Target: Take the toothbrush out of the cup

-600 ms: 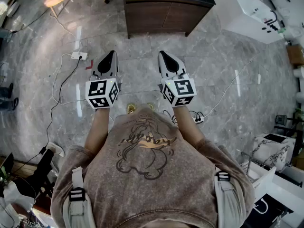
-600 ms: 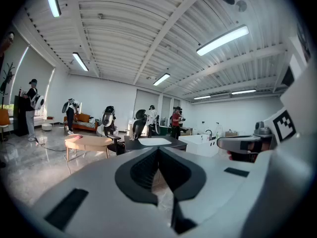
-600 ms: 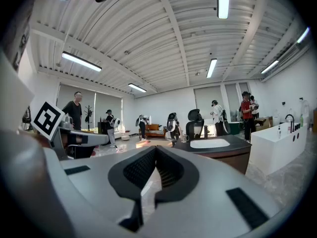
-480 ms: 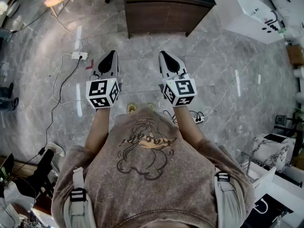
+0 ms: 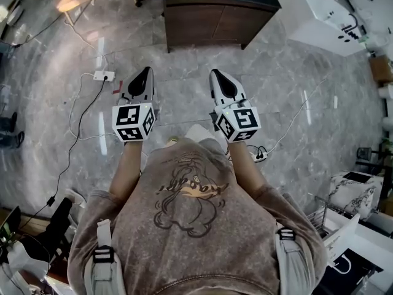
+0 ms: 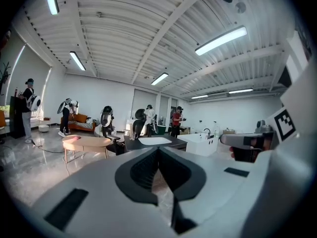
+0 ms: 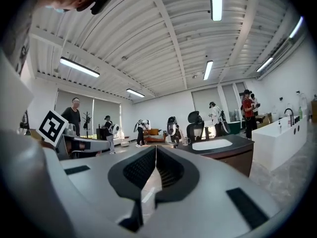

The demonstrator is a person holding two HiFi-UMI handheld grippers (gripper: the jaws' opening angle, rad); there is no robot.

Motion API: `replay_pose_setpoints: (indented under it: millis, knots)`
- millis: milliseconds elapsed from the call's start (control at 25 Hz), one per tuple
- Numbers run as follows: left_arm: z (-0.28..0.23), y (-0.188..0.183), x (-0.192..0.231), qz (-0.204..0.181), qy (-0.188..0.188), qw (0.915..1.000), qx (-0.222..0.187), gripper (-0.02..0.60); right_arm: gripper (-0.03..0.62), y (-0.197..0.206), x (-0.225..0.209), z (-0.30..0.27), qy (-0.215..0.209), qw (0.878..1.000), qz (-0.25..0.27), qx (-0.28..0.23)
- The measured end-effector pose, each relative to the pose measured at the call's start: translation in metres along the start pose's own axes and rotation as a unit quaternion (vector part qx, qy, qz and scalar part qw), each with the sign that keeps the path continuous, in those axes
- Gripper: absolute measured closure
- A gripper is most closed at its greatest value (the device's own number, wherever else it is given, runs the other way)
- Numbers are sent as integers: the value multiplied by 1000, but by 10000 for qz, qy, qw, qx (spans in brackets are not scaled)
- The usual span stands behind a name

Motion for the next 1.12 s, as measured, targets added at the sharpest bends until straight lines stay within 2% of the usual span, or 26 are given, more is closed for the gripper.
replay_pose_setpoints:
  millis: [160,600,920,1120]
  knots:
    - [-5,-2,11,18,130,9999,32,565,576,1,3,-7,143,9999,11,-24]
    - [-60,-8,45,-49,200,9998,-20,565,576,7,-18,-74,104,9998,68,-138]
    - [-136,-18,79,29,120,9999,52,565,576,15,-59,-158,-55,9999,6,-115]
    - [-195,-31,100,57,50,10000,15,565,576,13,-99,-213,-96,9999,-2,-48]
Point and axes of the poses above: the fingertips, and each gripper's own axes: z backward along the fingers, x to its left, y out of its underside, the point moved 10 cm from there along z, backward along the fingers, and after that the axes turned 7 degrees about z, right-handed, at the moved point
